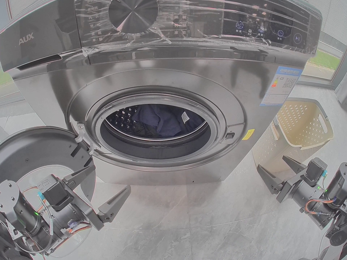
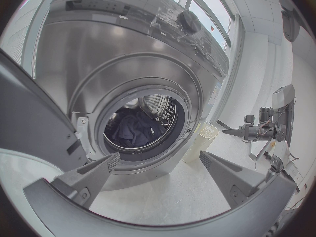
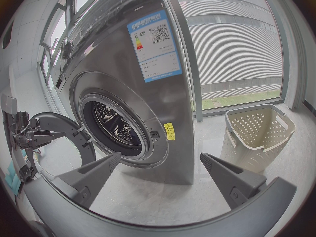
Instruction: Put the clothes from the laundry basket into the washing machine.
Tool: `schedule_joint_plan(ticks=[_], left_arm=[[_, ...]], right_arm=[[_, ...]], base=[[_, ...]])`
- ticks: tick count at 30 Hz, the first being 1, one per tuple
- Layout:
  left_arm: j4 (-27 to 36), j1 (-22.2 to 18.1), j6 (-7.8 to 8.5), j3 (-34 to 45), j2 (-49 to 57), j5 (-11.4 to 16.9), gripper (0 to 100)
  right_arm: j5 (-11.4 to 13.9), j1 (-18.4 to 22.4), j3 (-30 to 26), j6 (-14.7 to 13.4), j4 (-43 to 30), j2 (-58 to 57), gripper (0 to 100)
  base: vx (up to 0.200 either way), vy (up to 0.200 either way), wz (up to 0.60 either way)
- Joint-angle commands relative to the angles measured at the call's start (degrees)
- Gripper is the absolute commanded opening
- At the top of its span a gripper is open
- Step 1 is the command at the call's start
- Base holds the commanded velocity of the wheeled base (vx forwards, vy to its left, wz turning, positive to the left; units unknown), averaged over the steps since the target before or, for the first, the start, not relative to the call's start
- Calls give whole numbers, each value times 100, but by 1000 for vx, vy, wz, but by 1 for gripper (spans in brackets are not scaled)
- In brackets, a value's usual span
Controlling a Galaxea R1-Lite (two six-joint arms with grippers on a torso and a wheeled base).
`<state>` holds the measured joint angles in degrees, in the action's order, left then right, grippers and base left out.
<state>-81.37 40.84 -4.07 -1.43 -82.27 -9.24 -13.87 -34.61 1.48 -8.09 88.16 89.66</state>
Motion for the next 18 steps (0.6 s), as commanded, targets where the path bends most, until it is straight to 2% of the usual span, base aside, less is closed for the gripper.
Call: schedule_joint_plan(ticks=[1, 2, 4, 5, 6, 10, 13, 18], left_arm=[[166, -129, -15, 143, 581, -87, 100], [341, -155, -32, 143, 818, -175, 100], [816, -173, -50, 143, 1302, -192, 100], [816, -173, -50, 143, 1302, -192, 100], [1185, -199, -67, 143, 1609, -192, 100], [1950, -480, -59, 143, 2172, -148, 100], [2811, -709, -59, 143, 3147, -60, 100], [3813, -1043, -76, 143, 4088, 63, 100]], right_arm=[[-133, 68, -148, 10, -36, -441, 100], [-186, 174, -148, 45, -62, -599, 100], [-124, 587, -148, 265, -221, -933, 100], [-124, 587, -148, 265, -221, -933, 100], [-80, 807, -148, 379, -440, -1153, 100], [-54, 895, -148, 396, -1170, -1662, 100], [-124, 903, -148, 405, -2304, -2594, 100], [-133, 1272, -148, 396, -3429, -3737, 100]], base=[[-200, 0, 0], [-200, 0, 0], [-200, 0, 0], [-200, 0, 0], [-200, 0, 0], [-200, 0, 0], [-200, 0, 0], [-200, 0, 0]])
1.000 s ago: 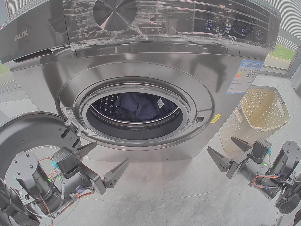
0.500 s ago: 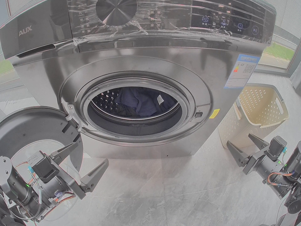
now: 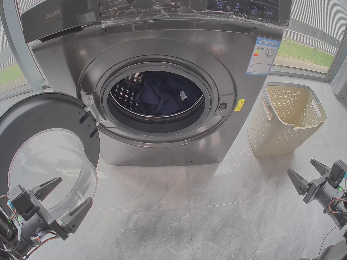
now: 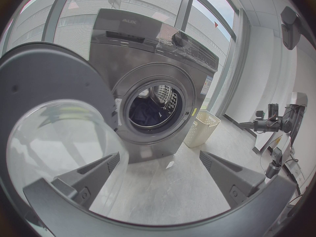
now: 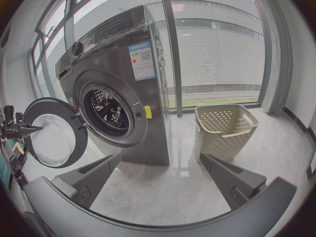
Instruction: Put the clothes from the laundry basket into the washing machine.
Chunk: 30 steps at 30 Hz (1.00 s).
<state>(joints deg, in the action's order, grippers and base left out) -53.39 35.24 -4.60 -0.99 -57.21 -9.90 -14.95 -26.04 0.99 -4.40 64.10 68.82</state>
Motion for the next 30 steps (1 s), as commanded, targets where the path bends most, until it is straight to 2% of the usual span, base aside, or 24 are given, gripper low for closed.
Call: schedule_joint_plan(ticks=[1, 2, 5, 7, 8, 12, 18, 21, 22, 25, 27, 28, 30], left_arm=[[1297, -554, -33, 99, 1836, 181, 100], [1543, -633, -33, 99, 2047, 252, 100], [2316, -1046, 3, 99, 2680, 480, 100], [2615, -1239, 29, 99, 2961, 586, 100], [2896, -1433, 29, 99, 3295, 761, 100], [3652, -1933, 29, 99, 4051, 1174, 100], [4672, -2531, 38, 99, 4992, 1262, 100], [4909, -2724, 29, 99, 5167, 1254, 100], [4944, -2777, -33, 99, 5185, 1227, 100], [4953, -2935, 38, 99, 5185, 1192, 100], [4962, -3357, 82, 99, 5273, 1271, 100], [4979, -3612, 108, 99, 5501, 1421, 100], [4997, -3630, 152, 99, 5589, 1596, 100]], right_arm=[[-26, 415, -99, 27, -1022, -1652, 100], [-8, 582, -99, 18, -1769, -2250, 100], [0, 934, -90, 53, -2912, -3260, 100], [18, 1127, -90, 62, -3316, -3638, 100], [36, 1347, -72, 71, -3703, -4034, 100], [71, 1690, -81, 176, -4450, -5036, 100], [80, 2006, -90, 194, -5988, -6345, 100], [80, 2015, -81, 159, -6032, -6337, 100], [71, 2015, -90, 141, -6014, -6328, 100], [-70, 2094, -90, 256, -6023, -6328, 100], [-8, 2578, -72, 572, -6093, -6495, 100], [141, 2780, -64, 686, -6111, -6679, 100], [370, 2683, -64, 695, -6111, -6838, 100]], base=[[-200, 0, 0], [-200, 0, 0], [-200, 0, 0], [-200, 0, 0], [-200, 0, 0], [-150, 0, 0], [-33, 0, 0], [-133, 0, 0], [0, 0, 0], [0, 0, 0], [0, 0, 0], [0, 0, 0], [0, 0, 0]])
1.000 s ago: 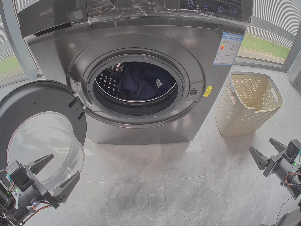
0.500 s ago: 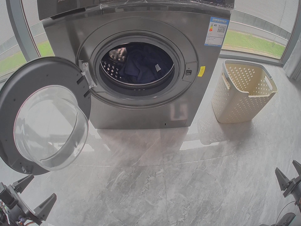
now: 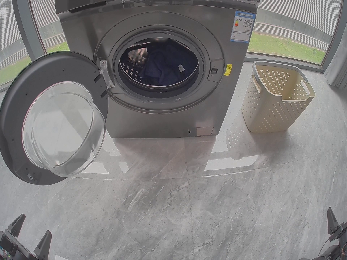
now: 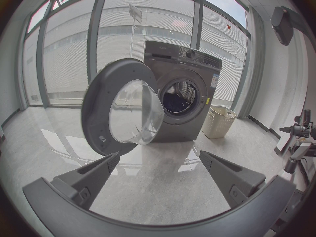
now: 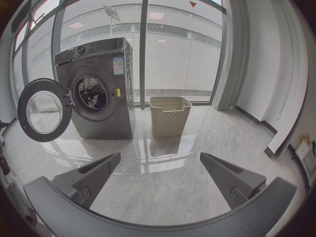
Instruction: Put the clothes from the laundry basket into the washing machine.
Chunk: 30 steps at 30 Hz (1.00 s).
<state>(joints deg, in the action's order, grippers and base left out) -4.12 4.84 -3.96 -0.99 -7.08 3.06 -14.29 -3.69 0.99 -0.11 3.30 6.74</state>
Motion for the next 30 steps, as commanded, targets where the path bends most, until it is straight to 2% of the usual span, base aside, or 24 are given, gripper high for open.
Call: schedule_joint_plan(ticks=[1, 2, 3, 4, 5, 6, 8, 9, 10, 12, 13, 14, 15, 16, 18, 19, 26, 30], left_arm=[[69, -554, 71, 99, 585, 327, 100], [69, -554, 71, 99, 585, 327, 100], [78, -493, 80, 90, 699, 300, 100], [78, -493, 97, 90, 708, 230, 100], [78, -493, 106, 90, 708, 213, 100], [96, -493, 212, 90, 708, 72, 100], [96, -484, 317, 90, 708, 63, 100], [96, -484, 326, 81, 708, 169, 100], [113, -484, 264, 72, 699, 353, 100], [87, -484, 256, 81, 699, 494, 100], [87, -493, 308, 90, 708, 371, 100], [122, -493, 414, 90, 708, 81, 100], [342, -510, 546, 99, 699, -394, 100], [553, -502, 590, 55, 699, -517, 100], [702, -484, 581, 2, 664, -271, 100], [667, -458, 590, -16, 612, -34, 100], [570, -466, 467, 28, 682, -130, 100], [561, -466, 475, 37, 682, -130, 100]], right_arm=[[418, 422, -64, 239, -23, -630, 100], [418, 422, -64, 239, -23, -630, 100], [945, 378, -99, 187, -23, -639, 100], [1306, 378, -99, 99, -49, -630, 100], [1358, 378, -99, 81, -67, -630, 100], [1728, 369, -81, 11, -366, -648, 100], [1675, 378, 16, 99, -620, -648, 100], [1622, 378, 16, 64, -612, -648, 100], [1587, 378, 16, 46, -612, -648, 100], [1525, 378, -2, 11, -541, -657, 100], [1473, 378, -20, -51, -480, -657, 100], [1446, 378, -46, -94, -436, -657, 100], [1438, 378, -72, -103, -383, -657, 100], [1429, 378, -81, -103, -357, -657, 100], [1429, 378, -81, -94, -348, -657, 100], [1429, 378, -90, -86, -339, -657, 100], [1481, 378, -90, 72, -339, -657, 100], [1481, 378, -90, 72, -339, -657, 100]], base=[[0, 0, 0], [0, 0, 0], [0, 0, 0], [0, 0, 0], [0, 0, 0], [0, 0, 0], [0, 0, 0], [0, 0, 0], [0, 0, 0], [0, 0, 0], [0, 0, 0], [0, 0, 0], [0, 0, 0], [0, 0, 0], [0, 0, 0], [0, 0, 0], [0, 0, 0], [0, 200, 0]])
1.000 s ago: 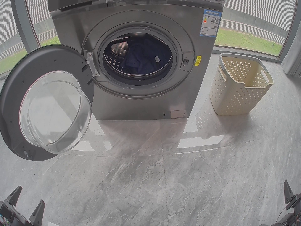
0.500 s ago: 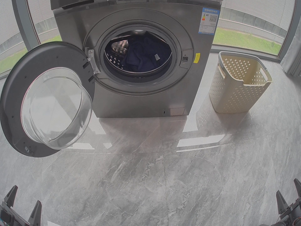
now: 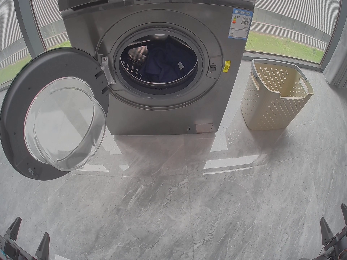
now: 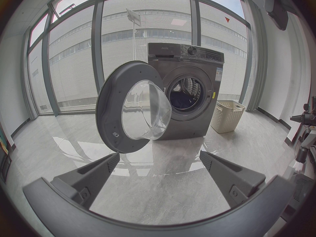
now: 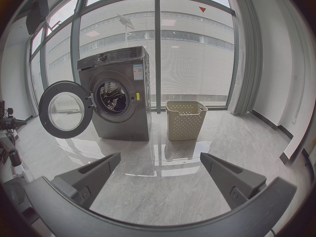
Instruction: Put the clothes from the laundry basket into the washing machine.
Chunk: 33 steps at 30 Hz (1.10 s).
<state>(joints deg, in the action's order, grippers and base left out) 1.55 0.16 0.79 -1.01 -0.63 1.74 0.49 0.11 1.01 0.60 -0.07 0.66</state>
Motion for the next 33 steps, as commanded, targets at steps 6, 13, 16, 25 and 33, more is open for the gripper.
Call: schedule_joint_plan(ticks=[6, 13, 16, 25, 33], left_arm=[[-5, 2, -88, 40, 37, -7, 100], [-5, 2, -79, 40, 37, -7, 100], [-5, 2, -79, 40, 37, -7, 100], [-5, 2, -132, 40, 37, -51, 100], [-5, 2, -106, 40, 37, -51, 100]], right_arm=[[4, -2, -92, 2, -1, -48, 100], [4, -2, -92, 2, -1, -48, 100], [4, -2, -84, 2, -1, -48, 100], [4, -2, -84, 2, -1, -48, 100], [4, -2, -92, 2, -1, -48, 100]], base=[[0, 200, 0], [0, 200, 0], [0, 67, 0], [0, 44, 0], [0, 200, 0]])
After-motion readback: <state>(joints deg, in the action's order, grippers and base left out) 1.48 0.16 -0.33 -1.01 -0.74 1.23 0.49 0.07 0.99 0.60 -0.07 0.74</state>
